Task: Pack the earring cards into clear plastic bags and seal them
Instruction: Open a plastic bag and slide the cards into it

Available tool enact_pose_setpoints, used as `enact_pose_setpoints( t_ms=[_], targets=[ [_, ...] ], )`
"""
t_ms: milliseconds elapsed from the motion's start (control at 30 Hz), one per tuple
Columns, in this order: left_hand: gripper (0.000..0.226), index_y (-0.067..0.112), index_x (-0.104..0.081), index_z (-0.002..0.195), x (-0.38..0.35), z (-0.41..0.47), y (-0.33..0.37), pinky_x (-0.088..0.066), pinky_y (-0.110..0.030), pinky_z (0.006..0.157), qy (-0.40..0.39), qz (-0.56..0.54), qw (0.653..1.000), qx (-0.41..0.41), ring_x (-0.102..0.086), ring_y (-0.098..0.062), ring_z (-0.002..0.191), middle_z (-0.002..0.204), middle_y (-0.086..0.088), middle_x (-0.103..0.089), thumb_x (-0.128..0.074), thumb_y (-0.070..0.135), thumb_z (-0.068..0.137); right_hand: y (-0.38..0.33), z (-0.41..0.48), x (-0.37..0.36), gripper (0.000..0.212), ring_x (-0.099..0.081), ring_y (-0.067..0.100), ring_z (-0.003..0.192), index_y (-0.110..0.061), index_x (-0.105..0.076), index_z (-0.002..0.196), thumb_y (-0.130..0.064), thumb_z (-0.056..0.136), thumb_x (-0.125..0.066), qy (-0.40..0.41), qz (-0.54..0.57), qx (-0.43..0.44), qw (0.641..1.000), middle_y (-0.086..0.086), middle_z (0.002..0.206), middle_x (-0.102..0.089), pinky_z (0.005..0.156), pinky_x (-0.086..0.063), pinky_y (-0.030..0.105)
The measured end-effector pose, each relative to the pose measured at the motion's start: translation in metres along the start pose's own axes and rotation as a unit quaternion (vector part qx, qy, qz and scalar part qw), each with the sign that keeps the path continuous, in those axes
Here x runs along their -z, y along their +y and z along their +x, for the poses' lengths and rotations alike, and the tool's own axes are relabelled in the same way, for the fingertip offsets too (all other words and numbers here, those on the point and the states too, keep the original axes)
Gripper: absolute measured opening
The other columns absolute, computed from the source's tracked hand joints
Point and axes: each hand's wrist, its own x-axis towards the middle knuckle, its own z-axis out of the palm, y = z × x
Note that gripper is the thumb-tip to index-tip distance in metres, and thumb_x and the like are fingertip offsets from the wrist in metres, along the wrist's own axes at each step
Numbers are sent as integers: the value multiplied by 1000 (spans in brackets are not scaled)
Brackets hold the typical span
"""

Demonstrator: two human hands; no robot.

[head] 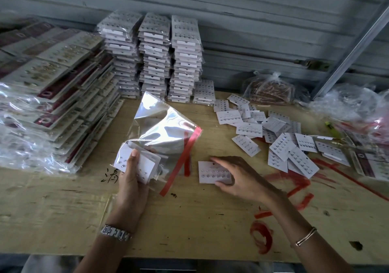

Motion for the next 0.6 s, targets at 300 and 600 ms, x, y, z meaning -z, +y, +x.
enact_pose_setpoints(
  t_ms=[300,600],
  targets=[
    [42,10,-60,128,6,3,-5,-58,-32,81,-11,21,1000,4,-68,-23,93,110,-14,-71,-46,40,102,4,4,11,61,-34,5,136,-16,-37,149,-40,97,-57,122,56,-26,991,-5,150,-40,113,-33,29],
    [46,5,-51,136,5,3,-5,-58,-32,80,-19,17,1000,-8,-68,-22,96,109,-12,-71,-42,36,104,36,19,11,46,-58,26,115,-5,-58,127,-25,87,-71,233,-63,-221,945,10,122,-62,99,-49,41]
  ],
)
